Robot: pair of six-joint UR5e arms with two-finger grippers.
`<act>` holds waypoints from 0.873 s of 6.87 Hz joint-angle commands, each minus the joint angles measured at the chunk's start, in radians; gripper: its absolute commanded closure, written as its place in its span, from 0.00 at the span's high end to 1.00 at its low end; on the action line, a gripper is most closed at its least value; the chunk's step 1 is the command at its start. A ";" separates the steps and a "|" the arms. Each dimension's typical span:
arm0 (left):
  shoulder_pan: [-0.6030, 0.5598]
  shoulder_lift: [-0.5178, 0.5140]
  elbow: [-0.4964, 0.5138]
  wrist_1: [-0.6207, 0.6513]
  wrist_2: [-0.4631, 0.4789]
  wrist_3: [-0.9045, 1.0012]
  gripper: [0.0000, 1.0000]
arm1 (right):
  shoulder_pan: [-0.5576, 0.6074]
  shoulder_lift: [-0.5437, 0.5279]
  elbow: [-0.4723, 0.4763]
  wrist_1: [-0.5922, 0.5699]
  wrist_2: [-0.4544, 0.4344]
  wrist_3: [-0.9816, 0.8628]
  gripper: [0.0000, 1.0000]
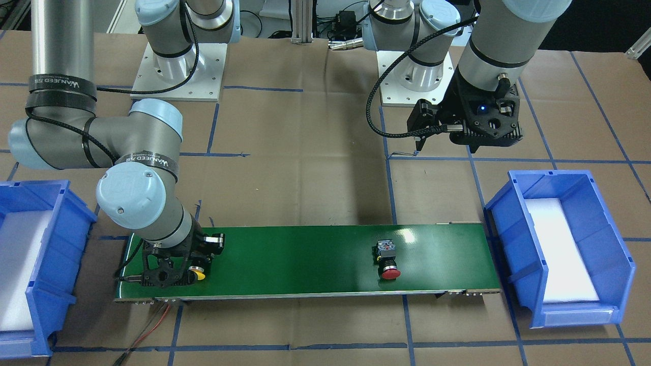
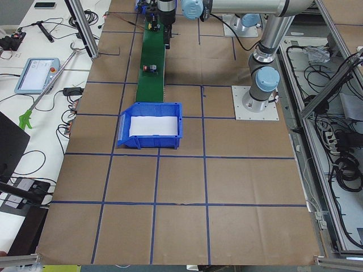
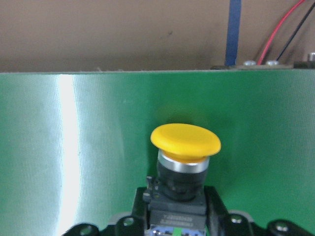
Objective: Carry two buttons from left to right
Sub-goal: 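Lift the yellow button with the right gripper and carry it to the blue bin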
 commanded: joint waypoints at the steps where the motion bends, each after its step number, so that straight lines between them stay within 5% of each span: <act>1: 0.000 -0.004 0.011 0.001 0.000 -0.001 1.00 | -0.015 -0.075 -0.039 0.033 0.001 0.087 0.03; 3: 0.000 -0.003 0.009 0.001 0.002 -0.001 1.00 | -0.117 -0.221 -0.125 0.369 -0.001 0.080 0.04; 6: 0.000 -0.003 0.014 0.001 0.002 -0.004 1.00 | -0.325 -0.303 -0.126 0.380 -0.094 -0.212 0.04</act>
